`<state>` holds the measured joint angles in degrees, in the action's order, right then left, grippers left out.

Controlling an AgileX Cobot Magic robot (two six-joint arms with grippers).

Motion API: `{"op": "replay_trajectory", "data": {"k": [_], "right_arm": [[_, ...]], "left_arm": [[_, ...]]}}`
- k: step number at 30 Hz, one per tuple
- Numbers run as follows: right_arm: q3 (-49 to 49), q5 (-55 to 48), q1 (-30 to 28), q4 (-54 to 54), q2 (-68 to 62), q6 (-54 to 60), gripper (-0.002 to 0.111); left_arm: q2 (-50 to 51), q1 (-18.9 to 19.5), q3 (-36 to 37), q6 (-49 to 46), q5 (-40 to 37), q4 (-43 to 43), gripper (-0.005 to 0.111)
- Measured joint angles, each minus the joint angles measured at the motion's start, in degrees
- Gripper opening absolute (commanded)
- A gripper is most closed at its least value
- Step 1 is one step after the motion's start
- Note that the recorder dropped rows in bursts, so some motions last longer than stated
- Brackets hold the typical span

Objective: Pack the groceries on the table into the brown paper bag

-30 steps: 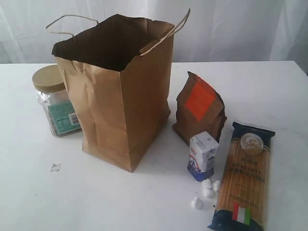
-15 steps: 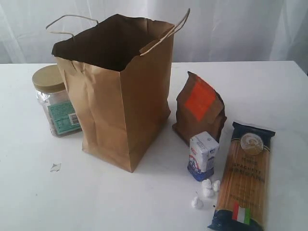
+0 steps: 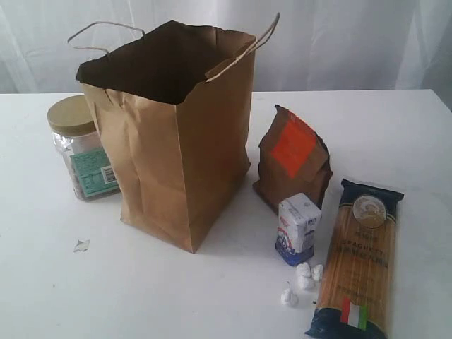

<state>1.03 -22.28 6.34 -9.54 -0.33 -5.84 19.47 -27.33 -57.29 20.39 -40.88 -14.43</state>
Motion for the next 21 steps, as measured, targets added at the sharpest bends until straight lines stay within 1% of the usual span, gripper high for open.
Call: {"op": "replay_trajectory", "data": {"k": [4,6,8,13,14,16,18,21], "right_arm": [[0.0,0.0,0.0,0.0,0.0,0.0,0.000],[0.0,0.0,0.0,0.0,0.0,-0.1,0.000],[0.0,0.0,0.0,0.0,0.0,-0.1,0.000],[0.0,0.0,0.0,0.0,0.0,-0.1,0.000],[0.0,0.0,0.0,0.0,0.0,-0.1,0.000],[0.0,0.0,0.0,0.0,0.0,-0.1,0.000],[0.0,0.0,0.0,0.0,0.0,-0.1,0.000],[0.0,0.0,0.0,0.0,0.0,-0.1,0.000]], "left_arm": [[9.8,0.0,-9.1,-6.2,-8.8,-0.1,0.001],[14.8,0.0,-12.8,-10.1,-11.4,-0.1,0.006],[19.5,0.0,-15.2,-12.8,-12.4,-0.1,0.015],[29.8,0.0,-17.5,-15.6,-12.7,-0.4,0.042],[32.4,0.0,-17.6,-15.6,-12.4,-0.7,0.045],[36.0,0.6,-17.6,-15.4,-11.8,-1.1,0.049],[40.2,2.0,-17.6,-14.5,-10.4,-1.2,0.049],[44.8,4.9,-16.9,-13.9,-6.8,2.8,0.047]]}}
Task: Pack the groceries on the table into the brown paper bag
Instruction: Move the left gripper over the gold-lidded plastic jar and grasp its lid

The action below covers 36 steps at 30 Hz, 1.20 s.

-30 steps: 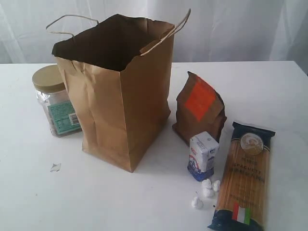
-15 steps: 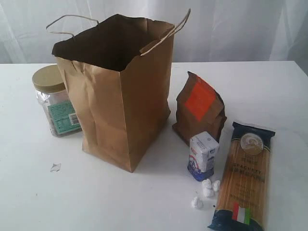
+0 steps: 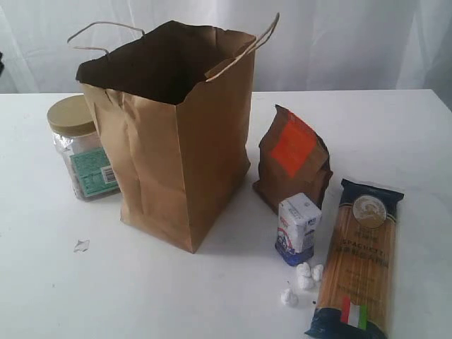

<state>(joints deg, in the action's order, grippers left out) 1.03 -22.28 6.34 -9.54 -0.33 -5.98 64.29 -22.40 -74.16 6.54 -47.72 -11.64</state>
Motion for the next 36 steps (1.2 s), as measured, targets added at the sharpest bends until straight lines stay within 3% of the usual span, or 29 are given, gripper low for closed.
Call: {"op": "replay_trajectory", "data": {"k": [4,7,11,13,18,22,26,36], "right_arm": [[0.0,0.0,0.0,0.0,0.0,0.0,0.000],[0.0,0.0,0.0,0.0,0.0,0.0,0.000],[0.0,0.0,0.0,0.0,0.0,0.0,0.000],[0.0,0.0,0.0,0.0,0.0,0.0,0.000],[0.0,0.0,0.0,0.0,0.0,0.0,0.000],[0.0,0.0,0.0,0.0,0.0,0.0,0.000],[0.0,0.0,0.0,0.0,0.0,0.0,0.000],[0.0,0.1,0.0,0.0,0.0,-0.1,0.000]], "left_arm": [[1.8,4.0,4.3,-1.3,8.0,11.2,0.045],[0.6,6.3,13.7,-2.2,20.2,22.3,0.045],[-4.5,6.5,21.9,-3.4,32.6,26.1,0.045],[-6.9,6.5,22.3,-7.0,35.1,26.1,0.045],[-7.8,7.3,19.7,-6.5,33.3,26.1,0.048],[-7.8,13.4,19.6,-5.8,30.7,30.7,0.062],[-4.0,18.4,16.2,-15.6,23.8,37.1,0.063],[15.8,19.6,-2.8,-28.6,10.6,38.7,0.063]]}}
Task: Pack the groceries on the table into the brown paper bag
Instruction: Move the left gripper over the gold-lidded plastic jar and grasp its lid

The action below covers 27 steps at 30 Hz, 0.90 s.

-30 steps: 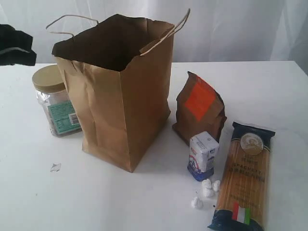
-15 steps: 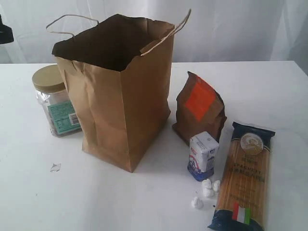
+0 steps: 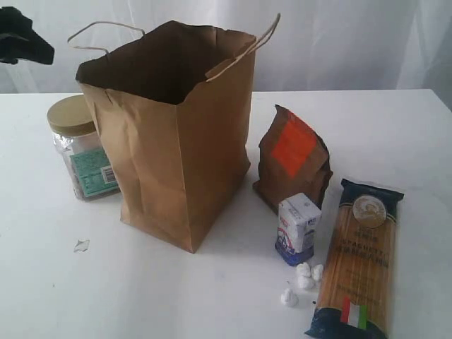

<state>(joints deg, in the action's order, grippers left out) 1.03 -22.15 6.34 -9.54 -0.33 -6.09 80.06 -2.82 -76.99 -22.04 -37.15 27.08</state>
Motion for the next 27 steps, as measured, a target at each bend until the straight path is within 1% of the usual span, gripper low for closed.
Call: {"op": "replay_trajectory", "data": {"k": [5,8,11,16,21,25,27], "right_arm": [[0.0,0.0,0.0,0.0,0.0,0.0,0.000],[0.0,0.0,0.0,0.0,0.0,0.0,0.000],[0.0,0.0,0.0,0.0,0.0,0.0,0.000],[0.0,0.0,0.0,0.0,0.0,-0.1,0.000],[0.0,0.0,0.0,0.0,0.0,-0.1,0.000],[0.0,0.0,0.0,0.0,0.0,-0.1,0.000],[0.0,0.0,0.0,0.0,0.0,-0.1,0.000]], "left_arm": [[7.0,0.1,-4.2,-3.2,-1.6,-6.0,0.063],[9.5,0.1,-5.0,-4.1,-1.6,-8.9,0.063],[11.2,0.1,-5.0,-4.5,-1.2,-9.6,0.064],[13.9,0.1,-5.2,-4.6,0.4,-9.2,0.075],[15.5,0.2,-5.2,-4.9,1.5,-7.5,0.084],[15.6,0.2,-5.2,-5.0,1.8,-6.0,0.089],[15.6,0.1,-5.2,-5.7,1.8,-5.5,0.089]]}}
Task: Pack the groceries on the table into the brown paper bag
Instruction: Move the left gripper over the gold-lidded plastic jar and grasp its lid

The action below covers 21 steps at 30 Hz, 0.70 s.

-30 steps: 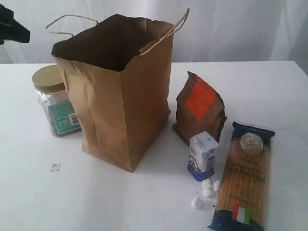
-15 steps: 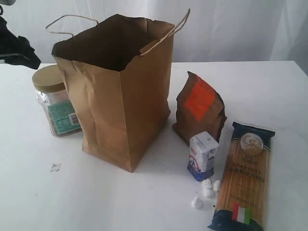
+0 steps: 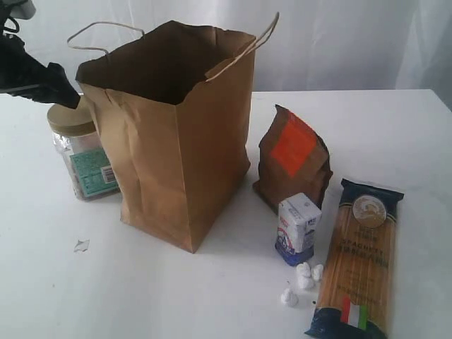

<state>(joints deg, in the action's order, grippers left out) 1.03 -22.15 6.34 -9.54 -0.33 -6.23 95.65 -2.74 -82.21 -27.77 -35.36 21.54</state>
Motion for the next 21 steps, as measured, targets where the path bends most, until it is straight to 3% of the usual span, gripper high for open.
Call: {"op": "replay_trajectory", "data": {"k": [17,21], "right_arm": [[0.0,0.0,0.0,0.0,0.0,0.0,0.000],[0.0,0.0,0.0,0.0,0.0,0.0,0.000]], "left_arm": [[2.9,-4.0,0.0,-3.9,1.2,0.7,0.089],[2.9,-4.0,0.0,-4.0,1.3,-0.2,0.094]]}}
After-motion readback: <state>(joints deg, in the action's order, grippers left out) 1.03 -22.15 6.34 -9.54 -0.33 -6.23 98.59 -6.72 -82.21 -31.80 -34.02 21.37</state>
